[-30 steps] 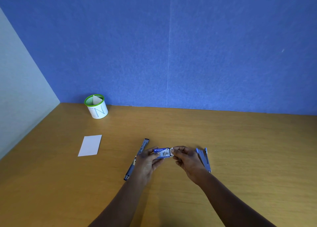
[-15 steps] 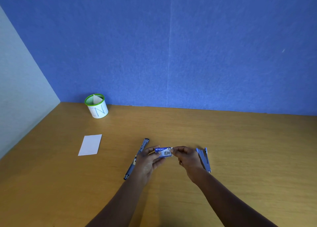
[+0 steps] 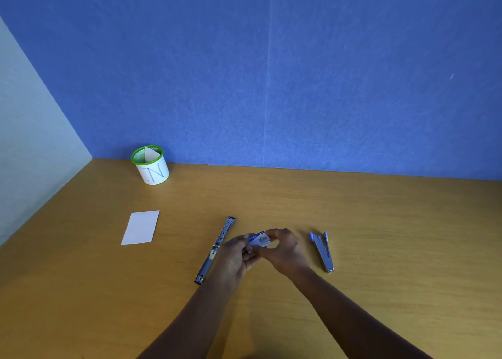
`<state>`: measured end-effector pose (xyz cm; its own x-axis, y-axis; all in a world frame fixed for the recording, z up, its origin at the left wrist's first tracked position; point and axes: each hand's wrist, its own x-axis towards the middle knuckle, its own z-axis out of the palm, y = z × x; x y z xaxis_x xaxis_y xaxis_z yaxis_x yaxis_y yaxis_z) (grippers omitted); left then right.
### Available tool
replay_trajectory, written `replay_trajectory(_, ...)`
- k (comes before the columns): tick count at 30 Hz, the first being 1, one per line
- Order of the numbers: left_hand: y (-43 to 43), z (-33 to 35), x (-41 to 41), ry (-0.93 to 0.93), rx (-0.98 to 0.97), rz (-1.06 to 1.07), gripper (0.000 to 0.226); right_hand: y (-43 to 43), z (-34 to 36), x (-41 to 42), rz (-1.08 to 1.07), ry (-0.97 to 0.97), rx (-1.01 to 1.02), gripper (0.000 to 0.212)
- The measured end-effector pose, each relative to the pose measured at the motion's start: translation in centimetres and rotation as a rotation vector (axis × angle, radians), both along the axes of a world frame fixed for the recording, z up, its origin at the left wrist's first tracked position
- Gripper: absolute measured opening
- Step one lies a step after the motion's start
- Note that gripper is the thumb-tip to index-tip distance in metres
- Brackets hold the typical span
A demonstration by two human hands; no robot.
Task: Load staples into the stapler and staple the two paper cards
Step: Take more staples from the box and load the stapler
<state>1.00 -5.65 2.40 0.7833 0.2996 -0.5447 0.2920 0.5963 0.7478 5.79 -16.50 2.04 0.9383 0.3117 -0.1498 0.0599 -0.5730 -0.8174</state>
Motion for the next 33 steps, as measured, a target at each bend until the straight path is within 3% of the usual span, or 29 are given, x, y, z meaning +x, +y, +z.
replay_trajectory(4,-0.3,0.0,0.1,0.028,-0.020,-0.026,0.030,0.2,-0.1,0.2,0.019,-0.072,-0.112,0.059)
replay_trajectory(9,-0.5,-0.1,0.5,0.057,-0.002,-0.077,0.030,-0.1,-0.3,1.2,0.064,-0.047,-0.195,0.058)
replay_trajectory(17,-1.1,-0.8,2.5,0.152,0.036,-0.120,0.029,-1.6,-0.9,3.1,0.089,0.012,-0.149,0.056)
replay_trajectory(22,-1.2,-1.5,3.5,0.221,0.149,-0.157,0.024,-2.6,-1.3,5.3,0.008,-0.049,-0.163,0.052)
replay_trajectory(33,0.1,-3.3,4.8,0.276,0.375,-0.142,0.013,-5.8,-2.2,13.2,-0.185,-0.139,-0.497,0.053)
